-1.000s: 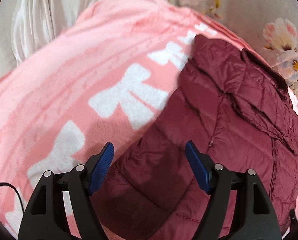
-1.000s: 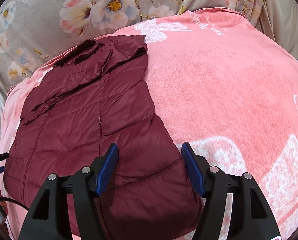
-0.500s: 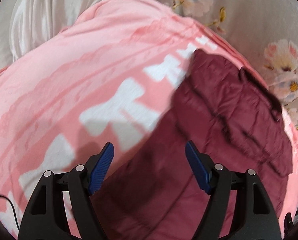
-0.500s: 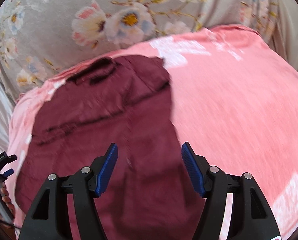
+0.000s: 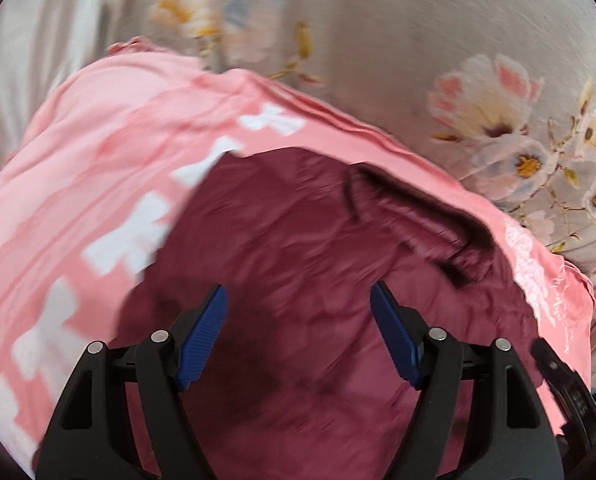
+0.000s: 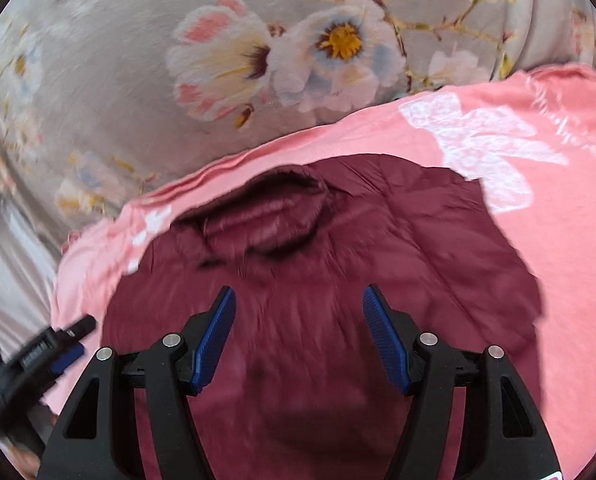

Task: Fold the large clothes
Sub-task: 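Move both open grippers toward the jacket hem and hood, then close both grippers on the hood edge and hold it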

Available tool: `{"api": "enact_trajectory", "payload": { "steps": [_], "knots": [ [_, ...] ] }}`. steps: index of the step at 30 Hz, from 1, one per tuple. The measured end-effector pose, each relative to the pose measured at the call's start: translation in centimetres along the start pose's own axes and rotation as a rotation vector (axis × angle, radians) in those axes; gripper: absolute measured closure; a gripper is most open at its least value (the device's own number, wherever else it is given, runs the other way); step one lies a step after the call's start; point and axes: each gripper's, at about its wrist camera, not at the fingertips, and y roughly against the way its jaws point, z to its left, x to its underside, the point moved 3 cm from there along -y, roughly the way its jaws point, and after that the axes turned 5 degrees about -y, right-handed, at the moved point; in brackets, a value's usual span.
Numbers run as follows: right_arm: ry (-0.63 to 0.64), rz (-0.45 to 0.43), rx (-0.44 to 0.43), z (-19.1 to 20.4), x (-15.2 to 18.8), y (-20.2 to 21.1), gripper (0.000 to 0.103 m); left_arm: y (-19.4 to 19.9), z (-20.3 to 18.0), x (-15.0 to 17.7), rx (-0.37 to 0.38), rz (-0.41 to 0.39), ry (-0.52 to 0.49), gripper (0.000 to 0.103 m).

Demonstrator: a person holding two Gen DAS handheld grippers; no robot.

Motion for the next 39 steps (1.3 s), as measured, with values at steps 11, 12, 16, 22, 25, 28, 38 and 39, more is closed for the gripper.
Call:
{"api": "enact_trajectory", "payload": {
  "steps": [11, 12, 16, 22, 25, 28, 38, 39],
  "knots": [
    [-0.231, 0.089, -0.125, -1.2, -2.6, -8.6, 0.038, -9.1, -2.1, -3.2, 0.225, 0.117, 0.226, 0.033],
    [-0.236, 0.093, -0.131, -1.0, -2.6, -9.1, 0.038, -9.6, -2.1, -3.4, 0.250, 0.123, 0.244, 0.033],
    [-0.215, 0.103, -0.134, -0.4, -2.9, -10.3, 0.038, -11.7, -2.2, -4.1, 0.280, 0.152, 0.271, 0.033],
    [-0.146, 0.128, -0.133, 0.9, -2.4, -11.3, 0.074, -14.1, -2.3, -5.4, 0.248, 0.161, 0.285, 0.033],
    [-0.099, 0.111, -0.126, 1.4, -2.4, -11.2, 0.089, -15.2, -3.1, -5.0, 0.291, 0.216, 0.273, 0.047],
    [-0.065, 0.062, -0.149, 2.2, -2.6, -9.7, 0.093, -15.7, -3.8, -4.4, 0.317, 0.251, 0.241, 0.082],
    [0.064, 0.077, -0.029, 1.0, -0.2, -9.1, 0.096, -11.2, -4.2, -3.0, 0.261, 0.094, 0.100, 0.094],
    [0.060, 0.107, -0.009, 0.5, 0.2, -9.9, 0.096, -11.9, -4.2, -2.6, 0.243, 0.112, 0.097, 0.094]
  ]
}}
